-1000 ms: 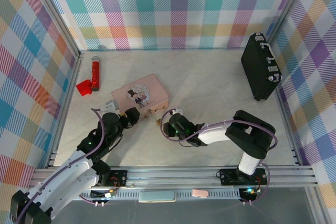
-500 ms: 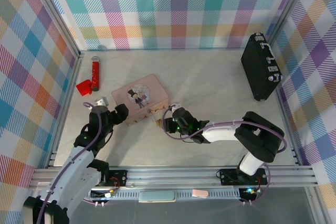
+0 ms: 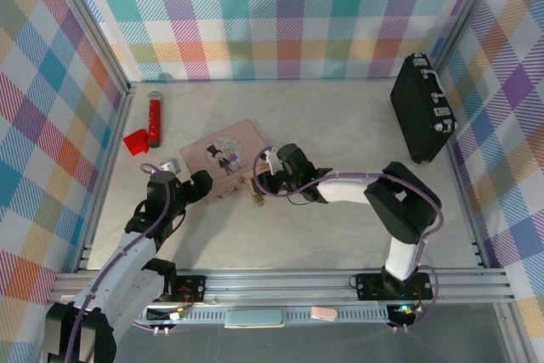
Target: Unlock a padlock with a key
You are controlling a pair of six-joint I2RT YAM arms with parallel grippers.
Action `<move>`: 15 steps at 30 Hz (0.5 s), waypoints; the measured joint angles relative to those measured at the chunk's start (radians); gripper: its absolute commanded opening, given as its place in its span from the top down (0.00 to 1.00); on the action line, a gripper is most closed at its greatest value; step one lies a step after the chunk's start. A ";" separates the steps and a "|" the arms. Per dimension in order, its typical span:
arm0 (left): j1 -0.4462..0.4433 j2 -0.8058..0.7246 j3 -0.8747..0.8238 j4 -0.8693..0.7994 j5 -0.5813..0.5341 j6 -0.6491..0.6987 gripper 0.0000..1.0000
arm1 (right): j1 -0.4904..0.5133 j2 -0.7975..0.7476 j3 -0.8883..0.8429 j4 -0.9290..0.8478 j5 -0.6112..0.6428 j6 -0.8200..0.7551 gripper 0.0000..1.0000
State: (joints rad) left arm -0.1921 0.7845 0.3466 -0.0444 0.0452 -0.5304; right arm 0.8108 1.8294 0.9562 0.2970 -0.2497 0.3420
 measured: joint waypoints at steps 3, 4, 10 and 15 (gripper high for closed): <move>0.001 0.008 0.000 0.014 0.000 0.000 0.18 | 0.000 0.024 0.015 -0.008 -0.023 -0.008 0.68; 0.001 0.013 0.000 0.021 0.000 0.000 0.18 | 0.000 0.034 0.022 -0.009 -0.027 -0.011 0.68; 0.006 0.038 -0.002 0.040 0.011 -0.002 0.18 | 0.000 0.071 0.045 -0.010 -0.047 -0.015 0.70; 0.006 0.056 -0.003 0.052 0.018 -0.003 0.18 | 0.000 0.088 0.052 -0.008 -0.058 -0.020 0.73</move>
State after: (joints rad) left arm -0.1860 0.8402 0.3435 0.0074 0.0635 -0.5339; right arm 0.8108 1.9171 1.0084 0.2893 -0.3073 0.3222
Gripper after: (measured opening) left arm 0.816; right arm 0.287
